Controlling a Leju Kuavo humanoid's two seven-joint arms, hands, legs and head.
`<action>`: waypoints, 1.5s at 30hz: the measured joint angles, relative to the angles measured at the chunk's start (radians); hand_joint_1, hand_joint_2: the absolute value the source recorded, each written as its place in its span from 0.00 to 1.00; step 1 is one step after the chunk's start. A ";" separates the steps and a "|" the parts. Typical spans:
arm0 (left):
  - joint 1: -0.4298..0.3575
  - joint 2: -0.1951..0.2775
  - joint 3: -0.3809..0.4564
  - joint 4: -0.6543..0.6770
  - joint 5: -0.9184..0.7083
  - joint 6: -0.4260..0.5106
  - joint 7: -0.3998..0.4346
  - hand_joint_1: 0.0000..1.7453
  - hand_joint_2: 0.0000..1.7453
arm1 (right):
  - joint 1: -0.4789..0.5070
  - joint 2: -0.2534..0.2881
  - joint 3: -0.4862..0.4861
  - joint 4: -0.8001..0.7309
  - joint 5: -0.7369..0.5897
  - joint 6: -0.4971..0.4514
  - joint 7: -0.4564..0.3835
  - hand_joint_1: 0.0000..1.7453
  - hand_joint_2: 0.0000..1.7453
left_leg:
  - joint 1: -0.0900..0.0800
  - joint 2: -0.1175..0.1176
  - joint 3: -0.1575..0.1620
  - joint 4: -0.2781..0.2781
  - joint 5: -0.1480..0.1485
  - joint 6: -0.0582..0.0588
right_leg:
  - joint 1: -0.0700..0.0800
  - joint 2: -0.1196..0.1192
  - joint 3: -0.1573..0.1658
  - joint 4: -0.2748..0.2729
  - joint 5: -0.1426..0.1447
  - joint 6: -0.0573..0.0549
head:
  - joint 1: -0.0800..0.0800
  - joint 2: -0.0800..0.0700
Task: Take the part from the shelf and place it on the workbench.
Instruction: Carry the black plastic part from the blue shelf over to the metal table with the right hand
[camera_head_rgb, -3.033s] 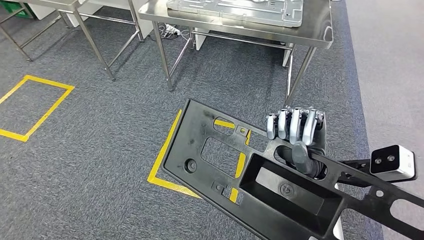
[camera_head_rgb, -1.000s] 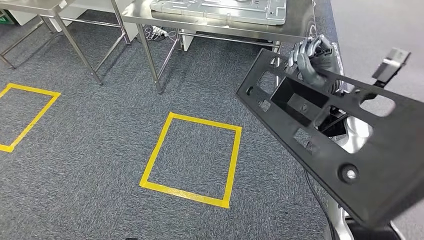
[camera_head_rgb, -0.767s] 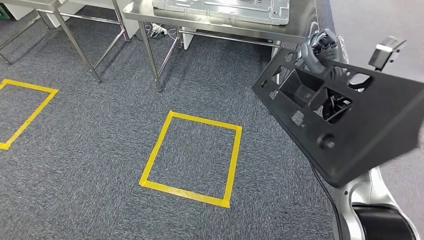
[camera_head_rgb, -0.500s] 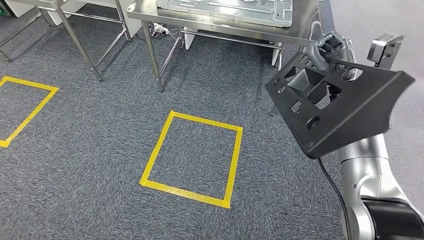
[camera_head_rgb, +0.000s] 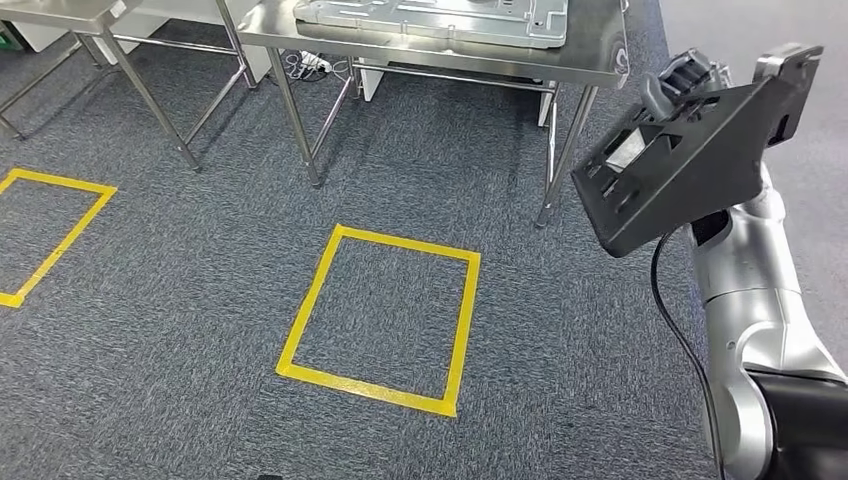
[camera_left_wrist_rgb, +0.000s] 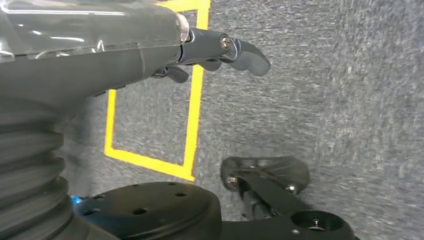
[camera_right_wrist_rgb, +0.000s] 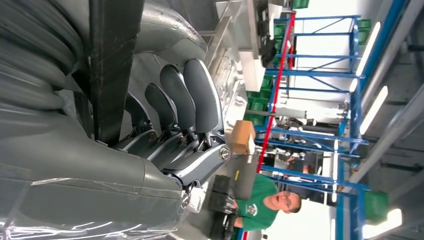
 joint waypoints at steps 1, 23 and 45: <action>-0.001 0.000 0.000 0.000 0.000 -0.001 0.003 0.00 1.00 | -0.001 0.000 0.000 0.006 0.002 -0.001 0.000 0.88 1.00 | 0.000 0.000 0.023 -0.050 0.033 0.004 | 0.002 0.001 0.001 0.002 -0.002 0.000 | 0.000 0.000; 0.005 -0.010 0.002 -0.001 0.007 0.009 0.015 0.00 1.00 | -0.064 0.000 0.008 0.102 0.042 0.019 -0.019 0.88 1.00 | -0.002 0.005 0.242 -0.304 0.015 0.007 | -0.005 -0.004 -0.016 -0.006 0.005 0.028 | 0.003 0.000; 0.030 -0.010 0.010 0.002 0.009 0.010 0.010 0.00 1.00 | -0.065 0.020 0.017 0.162 0.064 0.014 -0.028 0.88 1.00 | -0.007 -0.023 0.213 -0.336 0.085 0.054 | -0.003 0.003 -0.040 0.247 -0.226 0.053 | -0.014 0.000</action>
